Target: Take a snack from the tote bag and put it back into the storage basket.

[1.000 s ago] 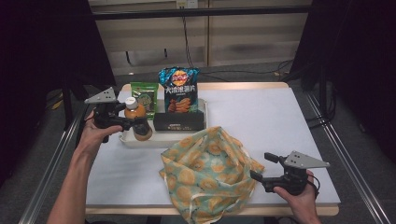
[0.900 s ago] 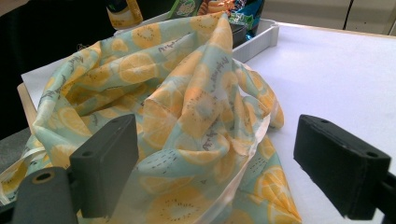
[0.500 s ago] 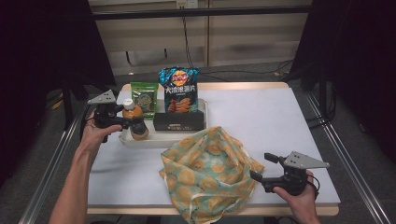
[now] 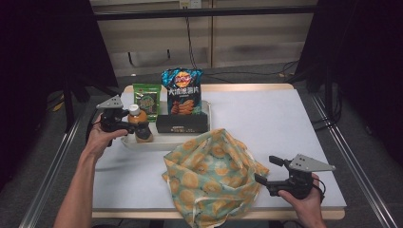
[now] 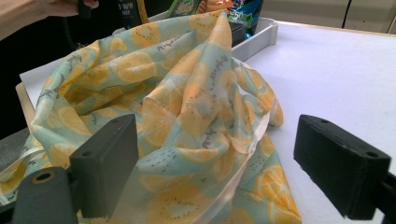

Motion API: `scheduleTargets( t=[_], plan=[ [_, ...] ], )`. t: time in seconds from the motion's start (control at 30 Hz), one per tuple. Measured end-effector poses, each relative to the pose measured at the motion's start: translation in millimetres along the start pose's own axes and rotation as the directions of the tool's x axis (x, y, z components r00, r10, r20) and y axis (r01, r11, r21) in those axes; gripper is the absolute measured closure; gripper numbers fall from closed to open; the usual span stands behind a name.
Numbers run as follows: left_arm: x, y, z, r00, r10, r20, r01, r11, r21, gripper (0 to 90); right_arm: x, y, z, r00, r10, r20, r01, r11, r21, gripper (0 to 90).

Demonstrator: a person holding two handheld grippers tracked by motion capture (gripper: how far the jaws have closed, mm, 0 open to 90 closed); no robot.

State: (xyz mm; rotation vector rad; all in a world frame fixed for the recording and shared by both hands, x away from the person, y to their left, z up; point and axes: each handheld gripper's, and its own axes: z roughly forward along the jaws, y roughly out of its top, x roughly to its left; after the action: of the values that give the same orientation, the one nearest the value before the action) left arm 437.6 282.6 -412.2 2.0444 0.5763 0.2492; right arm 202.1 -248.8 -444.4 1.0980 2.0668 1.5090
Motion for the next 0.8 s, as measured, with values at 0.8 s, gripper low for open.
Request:
scheduleTargets(
  t=[0.8],
  plan=[
    [-23.9, -6.3, -5.8, 0.9843, -0.053, -0.168, 0.05, 0.9985, -0.024, 14.6, 3.5, 0.2, 0.1, 1.0, -0.005, -0.005, 0.005, 1.0, 0.0, 13.1]
  ],
)
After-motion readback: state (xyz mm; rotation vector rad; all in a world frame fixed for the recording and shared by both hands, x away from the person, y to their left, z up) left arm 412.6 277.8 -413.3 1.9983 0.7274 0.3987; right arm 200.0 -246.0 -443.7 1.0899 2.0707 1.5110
